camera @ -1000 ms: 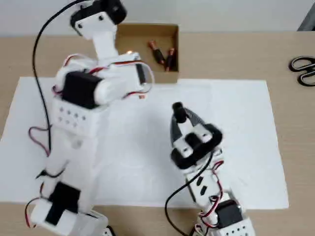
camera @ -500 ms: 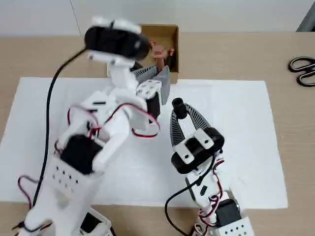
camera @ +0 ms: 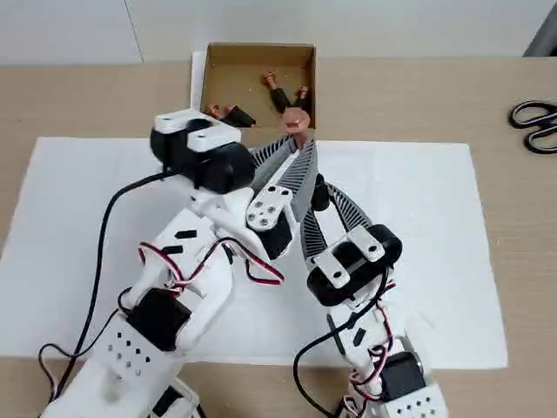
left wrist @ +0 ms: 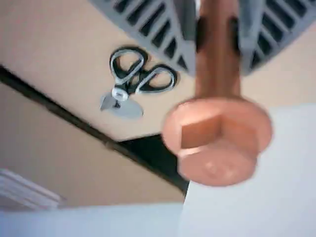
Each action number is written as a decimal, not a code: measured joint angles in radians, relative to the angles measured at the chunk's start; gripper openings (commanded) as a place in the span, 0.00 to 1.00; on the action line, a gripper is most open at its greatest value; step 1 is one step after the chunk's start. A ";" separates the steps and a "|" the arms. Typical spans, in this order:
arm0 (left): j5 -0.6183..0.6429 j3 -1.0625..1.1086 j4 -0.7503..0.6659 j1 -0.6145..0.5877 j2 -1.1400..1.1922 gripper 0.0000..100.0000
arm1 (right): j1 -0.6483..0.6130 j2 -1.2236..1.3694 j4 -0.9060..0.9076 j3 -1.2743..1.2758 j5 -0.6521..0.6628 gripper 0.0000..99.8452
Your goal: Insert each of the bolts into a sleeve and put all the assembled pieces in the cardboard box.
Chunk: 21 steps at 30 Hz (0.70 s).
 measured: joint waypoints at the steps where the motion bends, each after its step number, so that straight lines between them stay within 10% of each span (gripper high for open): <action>1: 0.000 0.000 -0.005 0.000 0.008 0.01 | 0.000 0.000 -0.015 0.000 0.000 0.00; 21: 0.000 0.005 0.176 0.034 0.031 0.01 | -0.005 0.000 -0.055 0.000 0.000 0.00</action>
